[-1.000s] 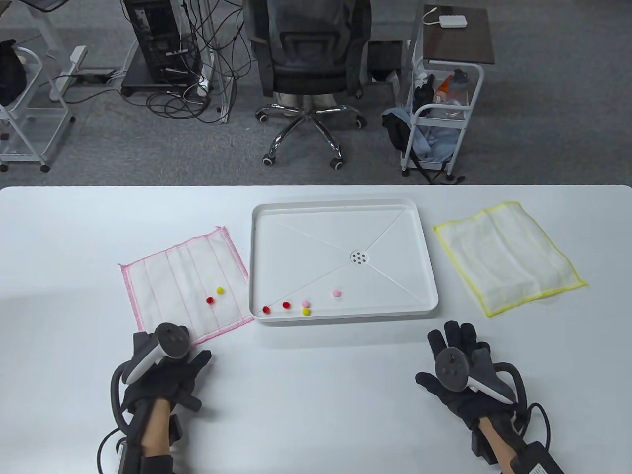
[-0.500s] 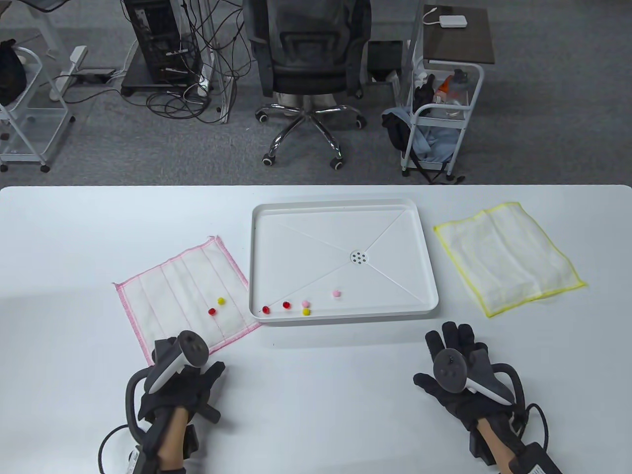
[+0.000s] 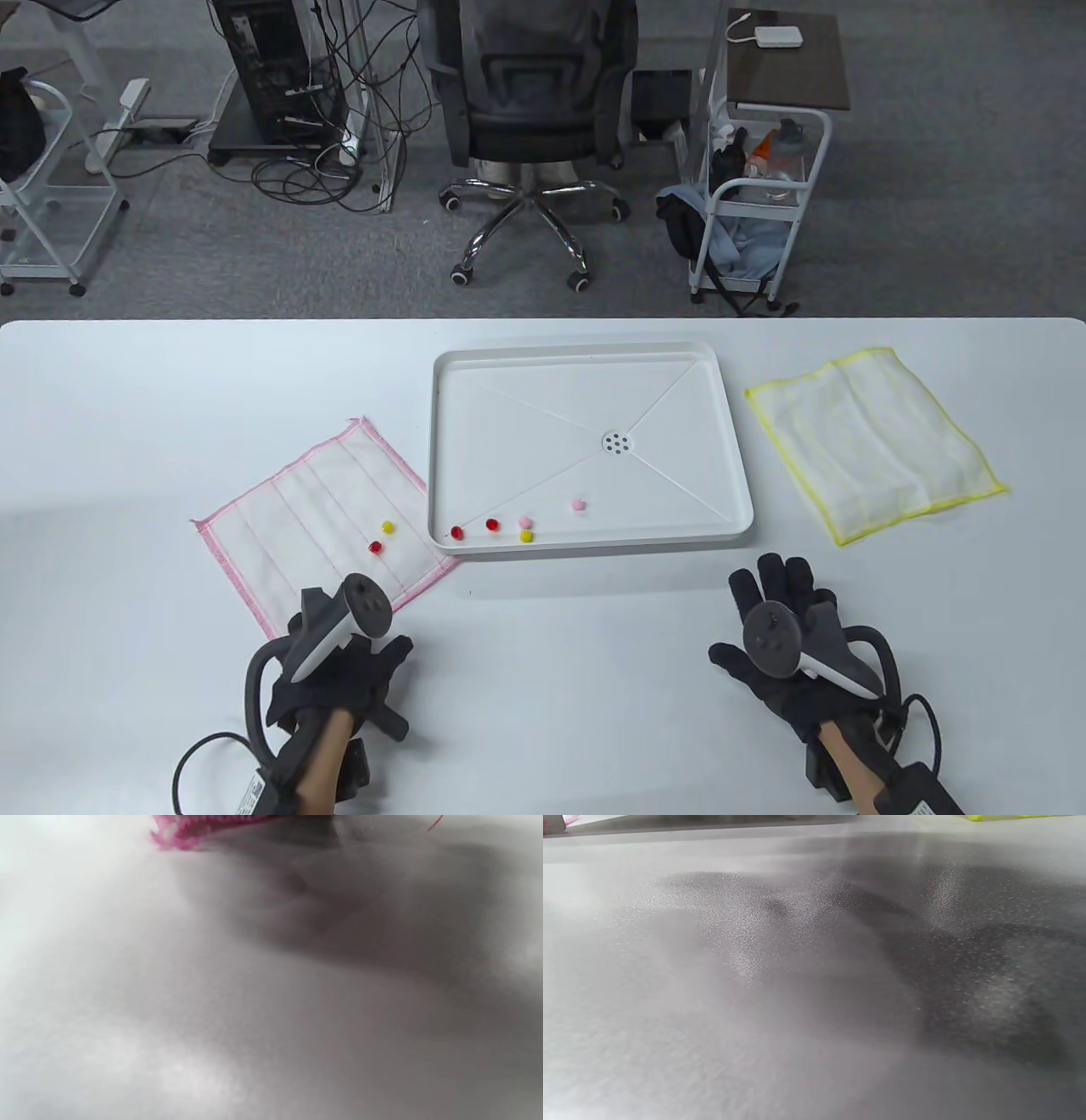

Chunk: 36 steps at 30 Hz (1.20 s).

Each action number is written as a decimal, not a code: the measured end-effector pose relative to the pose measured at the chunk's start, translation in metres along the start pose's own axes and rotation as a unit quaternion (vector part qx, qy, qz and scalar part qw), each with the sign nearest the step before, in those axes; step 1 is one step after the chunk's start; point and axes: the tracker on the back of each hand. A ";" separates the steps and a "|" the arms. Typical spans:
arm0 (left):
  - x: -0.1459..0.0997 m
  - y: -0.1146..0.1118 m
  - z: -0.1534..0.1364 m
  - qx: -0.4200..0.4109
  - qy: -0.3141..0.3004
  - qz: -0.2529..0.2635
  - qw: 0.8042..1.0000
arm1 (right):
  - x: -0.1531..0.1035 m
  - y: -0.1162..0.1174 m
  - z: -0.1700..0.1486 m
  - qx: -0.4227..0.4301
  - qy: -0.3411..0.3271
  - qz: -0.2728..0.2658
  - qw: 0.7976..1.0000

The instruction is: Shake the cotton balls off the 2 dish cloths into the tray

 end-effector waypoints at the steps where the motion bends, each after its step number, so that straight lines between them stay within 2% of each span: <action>1: -0.001 0.000 0.002 0.001 0.000 0.000 1.000 | 0.000 0.000 0.000 -0.001 -0.001 0.000 1.000; 20: -0.014 -0.004 0.027 0.037 -0.016 0.010 0.999 | -0.001 -0.001 -0.002 0.010 -0.009 0.000 1.000; 36: -0.030 -0.005 0.046 0.058 -0.055 0.027 0.996 | -0.002 -0.002 -0.003 0.017 -0.009 0.000 1.000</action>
Point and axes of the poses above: the tracker on the back of each hand, its own z axis roughly to the thumb side, its own x axis roughly from the wrist to the fingertips, y = z × x, and after that the axes turned 6 degrees about -y, right-handed
